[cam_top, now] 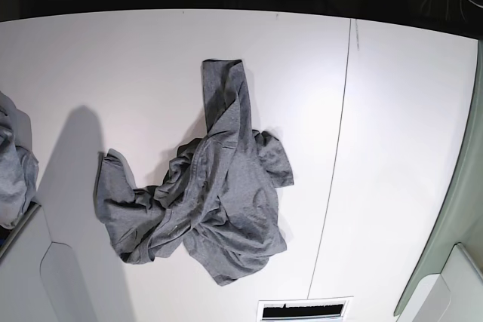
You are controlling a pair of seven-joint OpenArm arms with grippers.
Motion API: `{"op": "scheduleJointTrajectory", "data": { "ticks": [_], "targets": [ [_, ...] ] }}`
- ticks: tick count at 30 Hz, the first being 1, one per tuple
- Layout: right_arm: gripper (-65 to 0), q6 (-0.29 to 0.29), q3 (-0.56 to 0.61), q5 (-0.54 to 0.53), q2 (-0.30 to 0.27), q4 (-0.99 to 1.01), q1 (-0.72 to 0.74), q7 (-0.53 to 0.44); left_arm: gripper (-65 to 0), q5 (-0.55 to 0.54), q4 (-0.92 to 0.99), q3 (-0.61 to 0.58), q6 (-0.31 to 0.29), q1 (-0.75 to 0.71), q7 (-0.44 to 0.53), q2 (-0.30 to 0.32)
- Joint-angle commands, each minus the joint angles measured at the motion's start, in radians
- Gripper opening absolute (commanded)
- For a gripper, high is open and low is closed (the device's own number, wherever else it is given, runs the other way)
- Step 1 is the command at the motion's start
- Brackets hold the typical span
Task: Layout the t-shirt on the table in an organized manner, then fold the t-shirt properly
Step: 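Move both grippers from rest toward the crumpled grey t-shirt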
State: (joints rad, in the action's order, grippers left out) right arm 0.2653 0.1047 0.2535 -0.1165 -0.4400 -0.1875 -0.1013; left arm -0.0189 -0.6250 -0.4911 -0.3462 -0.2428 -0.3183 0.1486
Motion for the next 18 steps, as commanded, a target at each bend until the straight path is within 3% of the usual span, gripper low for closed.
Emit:
{"op": "scheduleJointTrajectory", "data": {
  "ticks": [1, 4, 8, 12, 18],
  "targets": [
    [-65.0, 0.029, 0.000, -0.015, -0.013, -0.040, -0.030, -0.012, -58.9, -0.007, -0.040, 0.029, -0.005, -0.018, 0.003, 0.006],
    [-65.0, 0.081, 0.000, -0.083, -0.046, -0.177, -0.113, -0.012, -58.7, -0.006, -0.157, 0.140, -0.007, -0.080, -0.027, 0.013],
    [-65.0, 0.083, 0.000, -0.177, -0.101, -0.386, -0.232, -0.012, -57.0, -0.007, -0.355, 0.268, -0.067, -0.173, -0.055, 0.015],
    [-65.0, 0.083, 0.000, -0.245, -0.166, -0.598, -0.346, -0.012, -51.5, -0.036, -0.590, 0.377, -0.070, -0.290, -0.057, 0.016],
    [-65.0, 0.083, 0.000, -0.325, -0.254, -0.907, -0.495, -0.011, -51.4, -0.054, -0.953, 0.481, -0.070, -0.447, -0.079, 0.016]
  ]
}}
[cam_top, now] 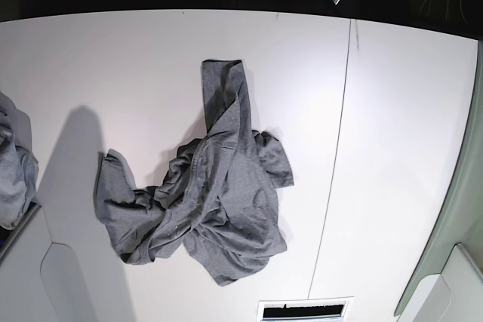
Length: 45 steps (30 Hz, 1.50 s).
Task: Layout the t-shirt on the table in an organized manner, then fold the t-shirt properly
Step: 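Move both grippers from rest toward the crumpled grey t-shirt, then grasp the grey t-shirt with both grippers at separate edges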
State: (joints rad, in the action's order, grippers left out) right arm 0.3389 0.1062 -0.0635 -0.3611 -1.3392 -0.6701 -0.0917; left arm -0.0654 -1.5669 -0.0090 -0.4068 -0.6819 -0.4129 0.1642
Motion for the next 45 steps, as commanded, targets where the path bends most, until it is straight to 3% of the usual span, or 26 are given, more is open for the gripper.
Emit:
{"op": "scheduleJointTrajectory", "data": {
  "ticks": [1, 3, 9, 14, 19, 23, 28, 29, 33, 35, 38, 45],
  "targets": [
    [-65.0, 0.009, -0.002, -0.018, -0.023, -0.056, -0.032, -0.021, -51.3, -0.018, -0.069, 0.008, -0.009, -0.027, 0.007, 0.001],
    [-65.0, 0.009, -0.002, -0.040, -0.047, -0.149, -0.065, -0.020, -51.0, -0.057, -0.183, 0.018, -0.009, -0.057, -0.018, 0.012],
    [-65.0, 0.005, -0.021, -0.084, -0.079, -0.389, -0.098, 0.060, -39.4, -0.103, -0.465, 0.019, -0.009, -0.087, -0.102, 0.068],
    [-65.0, 0.005, -0.090, -0.141, -0.079, -0.523, -0.060, 0.067, -39.3, -0.153, -0.544, 0.019, -0.008, -0.080, -0.083, 0.122],
    [-65.0, -0.039, -0.181, -0.197, -0.061, -0.525, 0.107, 0.128, -29.5, -0.198, -0.546, -0.010, -0.008, 0.008, -0.069, 0.136],
    [-65.0, -0.129, -0.226, -0.240, -0.024, -0.490, 0.272, 0.274, -28.9, -0.196, -0.543, -0.089, 0.028, 0.127, -0.069, 0.135],
    [-65.0, -0.128, -0.229, -0.201, 0.015, -0.378, 0.468, 0.318, -28.9, -0.148, -0.445, -0.238, 0.079, 0.325, -0.060, 0.126],
    [-61.3, -0.129, -0.229, -0.182, 0.021, -0.343, 0.507, 0.318, -28.9, -0.132, -0.403, -0.265, 0.090, 0.369, -0.055, 0.117],
    [-36.3, -0.129, -0.229, -0.153, 0.036, -0.181, 0.658, 0.317, -28.9, -0.124, -0.198, -0.346, 0.098, 0.526, -0.055, 0.050],
    [-29.7, -0.130, -0.229, -0.153, 0.042, -0.100, 0.729, 0.316, -28.9, -0.124, -0.113, -0.374, 0.101, 0.588, -0.055, 0.010],
    [-29.4, -0.127, -0.229, -0.153, 0.056, 0.026, 0.824, 0.317, -28.9, -0.097, -0.039, -0.398, 0.135, 0.659, -0.055, -0.036],
    [-29.4, -0.074, -0.229, -0.149, 0.097, 0.312, 0.982, 0.316, -28.9, -0.064, 0.111, -0.399, 0.137, 0.752, -0.051, -0.107]
  ]
}}
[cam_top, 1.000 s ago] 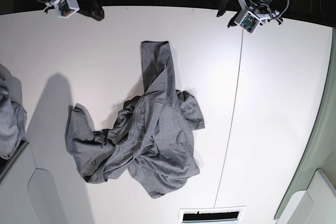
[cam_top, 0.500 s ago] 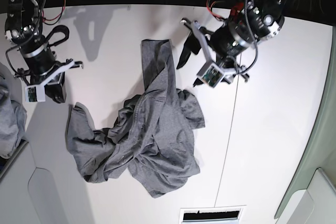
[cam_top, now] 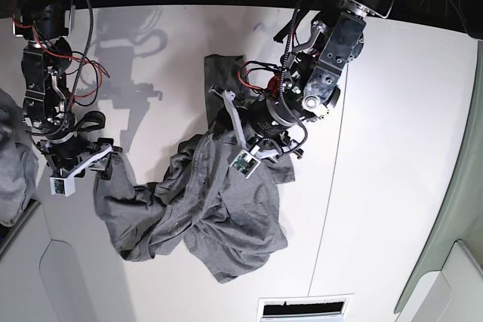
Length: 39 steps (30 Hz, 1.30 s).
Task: Layout the t-shirt on the table in an organized manner, then fold the t-shirt properly
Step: 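Grasp the grey t-shirt with both grippers at separate edges, then lift the shirt and sweep the left gripper across toward the right gripper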
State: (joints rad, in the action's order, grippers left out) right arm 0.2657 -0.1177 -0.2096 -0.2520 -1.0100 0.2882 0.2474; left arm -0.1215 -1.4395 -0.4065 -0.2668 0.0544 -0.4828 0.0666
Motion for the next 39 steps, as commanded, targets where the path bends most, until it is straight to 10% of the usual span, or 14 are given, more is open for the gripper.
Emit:
{"op": "scheduleJointTrajectory", "data": {
  "ticks": [1, 8, 13, 25, 39],
  "targets": [
    [-29.4, 0.001, -0.005, 0.000, -0.010, 0.016, 0.040, -0.024, -28.9, -0.007, 0.010, -0.001, -0.003, 0.022, 0.030, -0.018],
    [-34.7, 0.008, -0.005, 0.024, 0.034, 0.142, 0.075, -0.064, -30.5, 0.045, 0.113, -0.001, -0.002, 0.029, 0.070, -0.041],
    [-64.8, 0.012, -0.005, 0.031, 0.053, 0.143, 0.080, -0.108, -60.4, 0.045, 0.112, -0.001, -0.002, 0.035, 0.094, -0.041],
    [-65.0, 0.023, -0.006, 0.100, 0.015, 0.033, 0.010, -0.085, -65.0, 0.044, -0.063, 0.002, -0.002, 0.045, 0.006, -0.005],
    [-65.0, 0.026, -0.015, -0.020, -0.080, -0.587, -0.556, 0.042, -65.0, 0.044, -0.311, 0.168, 0.021, 0.070, -0.017, 0.100]
  ]
}}
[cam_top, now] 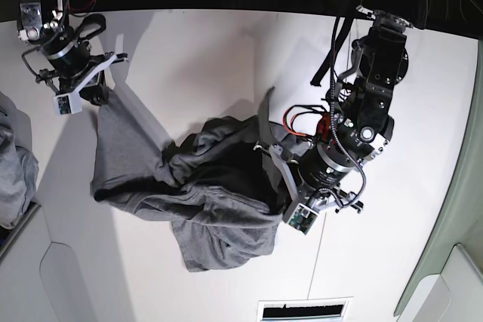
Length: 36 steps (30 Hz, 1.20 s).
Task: Layout the t-shirt on the table in an organized manner, then fold the t-shirt properly
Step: 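Lift the shirt and sweep the left gripper across toward the right gripper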
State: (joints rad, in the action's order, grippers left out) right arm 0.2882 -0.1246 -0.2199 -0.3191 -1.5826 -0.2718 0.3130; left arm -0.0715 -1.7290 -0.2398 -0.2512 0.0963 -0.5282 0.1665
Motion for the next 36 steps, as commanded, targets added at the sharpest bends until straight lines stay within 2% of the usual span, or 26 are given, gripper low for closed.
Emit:
{"op": "scheduleJointTrajectory", "data": {
  "ticks": [1, 6, 9, 11, 16, 20, 26, 27, 28, 30, 33, 36],
  "targets": [
    [-65.0, 0.004, -0.014, -0.009, -0.013, -0.051, -0.043, -0.023, -65.0, -0.006, -0.031, 0.018, 0.005, 0.045, 0.025, 0.001],
    [-65.0, 0.014, -0.031, -0.037, -0.013, -0.230, -0.282, -0.024, -65.0, -0.007, -0.033, 0.045, 0.005, 0.164, 0.003, 0.032],
    [-65.0, 0.094, -0.031, -0.092, -0.010, -0.330, -0.407, -0.024, -65.0, -0.012, -0.034, 0.045, 0.005, 0.235, 0.003, 0.071],
    [-65.0, 0.143, -0.031, -0.129, -0.010, -0.389, -0.475, -0.024, -65.0, -0.043, -0.034, 0.045, 0.005, 0.281, 0.003, 0.090],
    [-65.0, 0.147, -0.031, -0.158, 0.002, -0.514, -0.606, -0.024, -65.0, -0.176, -0.033, 0.030, 0.000, 0.397, 0.017, 0.082],
    [-65.0, 0.147, -0.031, -0.158, 0.049, -0.587, -0.677, -0.024, -65.0, -0.195, -0.012, -0.058, -0.053, 0.480, 0.032, -0.026],
    [-65.0, 0.147, -0.031, -0.154, 0.098, -0.607, -0.690, -0.023, -65.0, -0.146, 0.179, -0.286, -0.051, 0.555, 0.058, -0.301],
    [-65.0, 0.147, -0.031, -0.153, 0.105, -0.607, -0.690, -0.023, -65.0, -0.133, 0.213, -0.312, -0.050, 0.555, 0.060, -0.324],
    [-65.0, 0.147, -0.031, -0.149, 0.111, -0.607, -0.690, -0.023, -65.0, -0.129, 0.245, -0.338, -0.048, 0.552, 0.061, -0.324],
    [-65.0, 0.156, -0.031, -0.143, 0.129, -0.607, -0.687, -0.024, -65.0, -0.156, 0.270, -0.431, -0.055, 0.551, 0.134, -0.324],
    [-65.0, 0.154, -0.031, -0.134, 0.134, -0.607, -0.680, -0.024, -65.0, -0.067, 0.270, -0.562, -0.066, 0.539, 0.136, -0.324],
    [-65.0, 0.154, -0.032, -0.122, 0.134, -0.607, -0.655, -0.024, -65.0, -0.066, 0.270, -0.651, -0.068, 0.534, 0.147, -0.324]
  ]
}}
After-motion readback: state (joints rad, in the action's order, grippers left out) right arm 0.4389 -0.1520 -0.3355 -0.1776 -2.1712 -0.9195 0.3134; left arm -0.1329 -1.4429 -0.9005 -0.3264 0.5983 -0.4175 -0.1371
